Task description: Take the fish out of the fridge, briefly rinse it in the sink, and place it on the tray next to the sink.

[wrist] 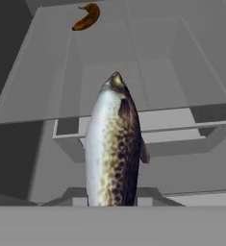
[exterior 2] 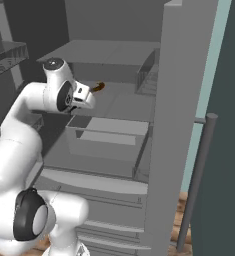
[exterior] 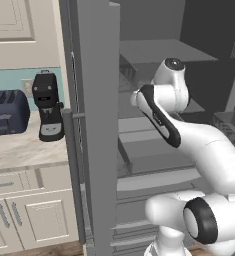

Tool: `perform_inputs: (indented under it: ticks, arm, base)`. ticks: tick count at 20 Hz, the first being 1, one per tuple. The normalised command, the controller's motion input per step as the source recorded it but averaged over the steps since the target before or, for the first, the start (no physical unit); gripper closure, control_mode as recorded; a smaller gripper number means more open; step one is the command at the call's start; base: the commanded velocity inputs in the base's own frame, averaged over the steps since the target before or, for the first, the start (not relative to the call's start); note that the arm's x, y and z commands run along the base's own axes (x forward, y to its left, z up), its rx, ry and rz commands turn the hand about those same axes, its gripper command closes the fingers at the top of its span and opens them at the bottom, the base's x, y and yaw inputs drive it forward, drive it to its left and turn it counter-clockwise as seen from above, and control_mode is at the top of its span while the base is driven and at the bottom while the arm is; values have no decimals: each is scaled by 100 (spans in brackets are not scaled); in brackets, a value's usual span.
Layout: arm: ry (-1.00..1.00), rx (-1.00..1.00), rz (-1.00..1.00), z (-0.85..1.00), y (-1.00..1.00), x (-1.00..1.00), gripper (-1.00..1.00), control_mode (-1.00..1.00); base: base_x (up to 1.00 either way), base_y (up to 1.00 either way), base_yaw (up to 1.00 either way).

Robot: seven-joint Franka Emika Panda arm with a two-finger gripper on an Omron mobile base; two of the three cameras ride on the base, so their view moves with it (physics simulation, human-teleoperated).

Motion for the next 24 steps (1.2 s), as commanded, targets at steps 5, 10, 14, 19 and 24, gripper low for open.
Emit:
perform_inputs:
  ticks: [5,10,14,19,24]
  arm:
    - [-5,-1,0,-3,8,-71,100,-100]
    - [0,0,0,-1,0,-11,100,-100]
    - [-15,0,2,-6,6,-75,100,100]
    - [0,0,0,0,0,0,100,100]
    - [0,0,0,0,0,0,100,100]
  base:
    - [0,0,0]
    - [0,0,0]
    - [-25,3,6]
    - [-100,10,45]
    - [-81,1,70]
